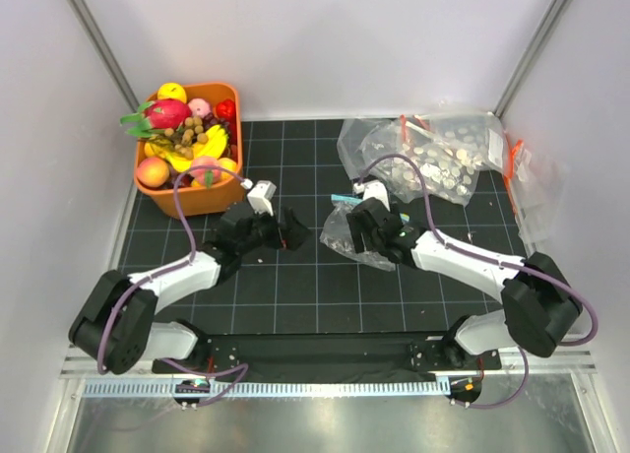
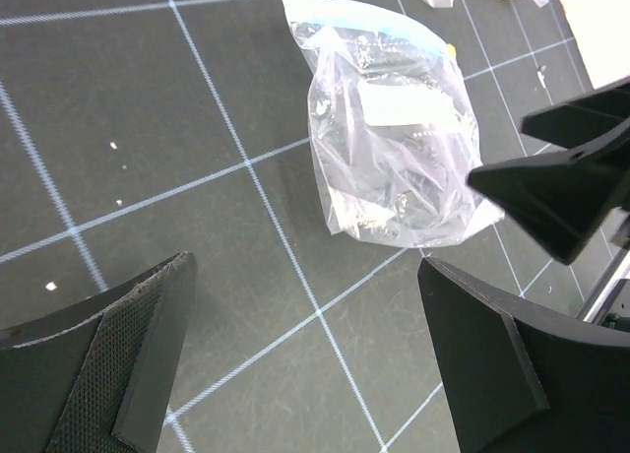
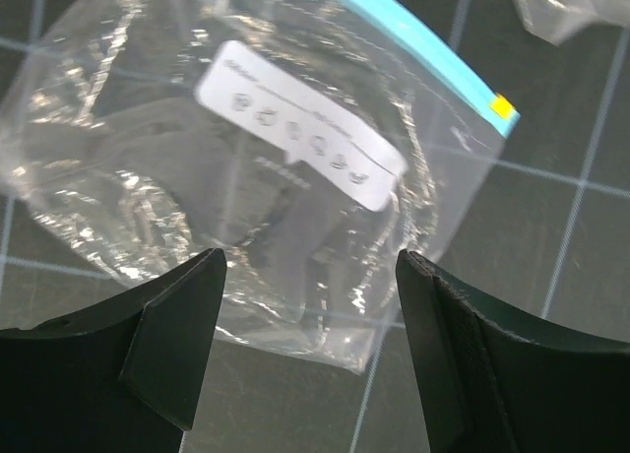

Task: Place the food in the zip-top bag and seal the zipper
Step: Move the zipper food storage bag to the center of the board, then adjust the zipper food storage bag at the center of the board.

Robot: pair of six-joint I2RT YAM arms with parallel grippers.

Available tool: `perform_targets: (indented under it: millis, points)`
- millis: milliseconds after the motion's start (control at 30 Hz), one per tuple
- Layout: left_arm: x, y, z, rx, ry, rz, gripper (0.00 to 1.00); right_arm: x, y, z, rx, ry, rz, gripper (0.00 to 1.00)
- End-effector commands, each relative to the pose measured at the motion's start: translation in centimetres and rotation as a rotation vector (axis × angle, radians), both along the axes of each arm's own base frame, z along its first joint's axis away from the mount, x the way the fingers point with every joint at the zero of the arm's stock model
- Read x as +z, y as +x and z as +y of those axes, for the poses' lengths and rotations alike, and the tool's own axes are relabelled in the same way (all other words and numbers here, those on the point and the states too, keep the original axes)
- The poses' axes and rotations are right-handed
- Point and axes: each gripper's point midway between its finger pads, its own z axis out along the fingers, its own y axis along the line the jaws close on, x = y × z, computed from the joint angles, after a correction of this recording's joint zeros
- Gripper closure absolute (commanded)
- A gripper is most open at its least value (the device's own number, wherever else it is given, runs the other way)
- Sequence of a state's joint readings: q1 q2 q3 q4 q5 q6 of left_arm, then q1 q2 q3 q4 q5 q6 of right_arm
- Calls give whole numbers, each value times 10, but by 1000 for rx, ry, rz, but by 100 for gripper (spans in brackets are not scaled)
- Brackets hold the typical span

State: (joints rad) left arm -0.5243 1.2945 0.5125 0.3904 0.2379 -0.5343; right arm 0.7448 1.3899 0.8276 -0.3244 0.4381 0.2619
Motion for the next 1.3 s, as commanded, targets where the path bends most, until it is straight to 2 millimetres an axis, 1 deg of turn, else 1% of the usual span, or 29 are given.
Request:
perform_targets:
  millis: [0, 67, 133, 167, 233, 267, 333, 467, 500, 533, 567, 600, 633, 700, 733, 800, 833, 867, 933, 967, 1000, 1033, 1067, 1100, 1133, 1167, 1200, 1233, 1267]
  points:
    - [12, 5, -18, -47, -27, -7, 0, 7, 0, -33, -219, 12, -36, 22]
    - [3, 7, -25, -67, -17, 31, 0, -3, -8, -41, -280, 55, -8, 22]
    - [-6, 8, -36, -94, -10, 71, 1, -2, -9, -49, -358, 131, -25, 21]
    - [-9, 8, -40, -102, -10, 83, 1, -14, -16, -54, -377, 149, 6, 21]
    - [-18, 11, -51, -118, -5, 121, 0, -14, -15, -61, -443, 235, 2, 21]
    - [-21, 10, -55, -135, -8, 139, 1, -23, -22, -64, -454, 248, 24, 22]
    - [-29, 9, -63, -150, -9, 181, 1, -23, -21, -68, -492, 290, 12, 23]
    - [-43, 12, -78, -180, -15, 240, 12, -30, -28, -74, -531, 316, 11, 24]
    - [-44, 10, -82, -203, -23, 252, 17, -29, -28, -73, -531, 327, 5, 25]
    - [-46, 7, -86, -225, -27, 264, 29, -32, -31, -74, -532, 328, 8, 25]
    - [-54, 5, -88, -236, -25, 291, 37, -32, -29, -72, -530, 342, 4, 25]
    - [-53, 5, -92, -254, -32, 299, 44, -34, -30, -72, -532, 343, 7, 25]
    - [-55, 5, -94, -259, -34, 309, 59, -35, -31, -73, -534, 343, 9, 26]
    - [-57, 2, -94, -264, -37, 327, 75, -38, -30, -72, -530, 340, 14, 27]
    - [-57, 1, -93, -260, -38, 327, 89, -39, -30, -71, -527, 337, 19, 27]
    - [-50, 1, -91, -229, -64, 328, 96, -40, -28, -69, -519, 330, 23, 28]
    - [-57, -3, -85, -192, -65, 349, 99, -41, -27, -69, -518, 327, 26, 28]
    - [-53, -2, -85, -167, -98, 328, 100, -37, -22, -66, -515, 333, 19, 28]
    - [-64, -17, -75, -56, -149, 371, 100, -36, -17, -64, -514, 323, 23, 29]
    - [-55, -15, -79, -33, -198, 327, 100, -36, -13, -61, -509, 331, 24, 30]
    - [-54, -27, -86, -30, -212, 324, 100, -38, -11, -59, -506, 327, 32, 30]
    - [-61, -39, -82, 14, -217, 346, 100, -33, -4, -55, -497, 334, 23, 30]
    - [-59, -31, -78, 105, -227, 294, 100, -31, 1, -51, -491, 339, 19, 30]
    - [-58, -40, -82, 111, -237, 286, 100, -37, 4, -50, -490, 325, 43, 30]
    - [-53, -54, -94, 106, -259, 278, 100, -30, 14, -43, -477, 336, 32, 31]
    - [-53, -53, -94, 160, -257, 249, 99, -29, 20, -39, -468, 344, 37, 31]
    - [-52, -58, -99, 164, -260, 243, 96, -39, 23, -33, -455, 339, 76, 31]
    - [-51, -70, -110, 147, -261, 242, 92, -30, 35, -23, -434, 366, 66, 31]
    - [-46, -69, -115, 162, -269, 223, 78, -32, 39, -18, -424, 368, 78, 32]
